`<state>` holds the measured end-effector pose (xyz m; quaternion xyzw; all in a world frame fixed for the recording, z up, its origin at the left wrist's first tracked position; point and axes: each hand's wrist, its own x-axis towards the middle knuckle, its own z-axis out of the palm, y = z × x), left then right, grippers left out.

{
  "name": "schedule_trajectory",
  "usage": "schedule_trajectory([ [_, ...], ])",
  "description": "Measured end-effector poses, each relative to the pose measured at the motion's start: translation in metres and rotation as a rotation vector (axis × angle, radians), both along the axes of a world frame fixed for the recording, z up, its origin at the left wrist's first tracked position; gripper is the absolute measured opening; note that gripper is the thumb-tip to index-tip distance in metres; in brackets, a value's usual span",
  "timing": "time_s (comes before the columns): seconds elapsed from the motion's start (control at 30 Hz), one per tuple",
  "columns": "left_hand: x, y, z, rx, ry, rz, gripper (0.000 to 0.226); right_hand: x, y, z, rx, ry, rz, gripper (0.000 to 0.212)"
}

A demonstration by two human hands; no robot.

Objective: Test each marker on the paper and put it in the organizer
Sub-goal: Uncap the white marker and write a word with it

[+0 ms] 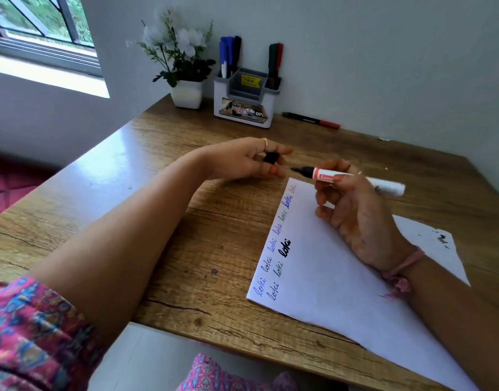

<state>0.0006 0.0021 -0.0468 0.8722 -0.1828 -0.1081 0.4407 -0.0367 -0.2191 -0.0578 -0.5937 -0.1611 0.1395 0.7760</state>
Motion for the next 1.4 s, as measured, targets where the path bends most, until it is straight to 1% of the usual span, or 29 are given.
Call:
schedule_trajectory([
  [0.07,0.000,0.001,0.001,-0.086,0.024,0.012,0.057,0.001,-0.002,0.001,0.030,0.003,0.006,0.034],
  [0.1,0.000,0.001,0.000,-0.153,0.037,0.023,0.060,0.001,-0.002,0.001,0.026,-0.002,-0.016,0.037],
  [0.13,0.000,0.001,0.000,-0.214,0.040,0.035,0.063,0.001,-0.002,0.001,0.004,-0.015,-0.052,0.036],
  [0.2,0.000,0.001,0.000,-0.301,0.035,0.052,0.065,0.000,-0.001,0.000,-0.068,-0.055,-0.140,0.025],
  [0.27,-0.001,0.000,0.001,-0.333,0.028,0.050,0.063,-0.002,0.001,0.001,-0.096,-0.077,-0.218,0.021],
  [0.43,-0.003,-0.002,0.002,-0.335,0.007,0.046,0.050,-0.005,0.002,0.003,-0.119,-0.095,-0.284,0.015],
  [0.6,-0.002,-0.002,0.003,-0.346,-0.013,0.042,0.045,-0.004,0.002,0.000,-0.178,-0.114,-0.330,0.010],
  [0.73,-0.001,-0.001,0.002,-0.315,-0.035,0.036,0.037,-0.002,0.001,-0.001,-0.231,-0.159,-0.345,0.008],
  [0.87,-0.003,0.007,0.006,-0.308,-0.081,0.047,0.027,-0.001,-0.001,-0.004,-0.246,-0.187,-0.360,0.013],
  [0.93,-0.005,0.011,0.009,-0.324,-0.095,0.058,0.024,-0.001,-0.001,-0.005,-0.285,-0.218,-0.357,0.016],
  [1.1,-0.006,0.019,0.015,-0.332,-0.072,0.059,0.020,-0.003,0.000,-0.005,-0.349,-0.348,-0.328,0.023],
  [1.23,-0.006,0.021,0.015,-0.344,-0.007,0.042,0.021,-0.001,0.000,-0.009,-0.488,-0.547,-0.332,0.028],
  [1.33,-0.006,0.020,0.013,-0.356,0.014,0.030,0.022,0.000,0.000,-0.011,-0.525,-0.656,-0.358,0.028],
  [1.4,-0.005,0.017,0.013,-0.315,-0.006,0.041,0.021,-0.001,0.000,-0.012,-0.544,-0.697,-0.377,0.027],
])
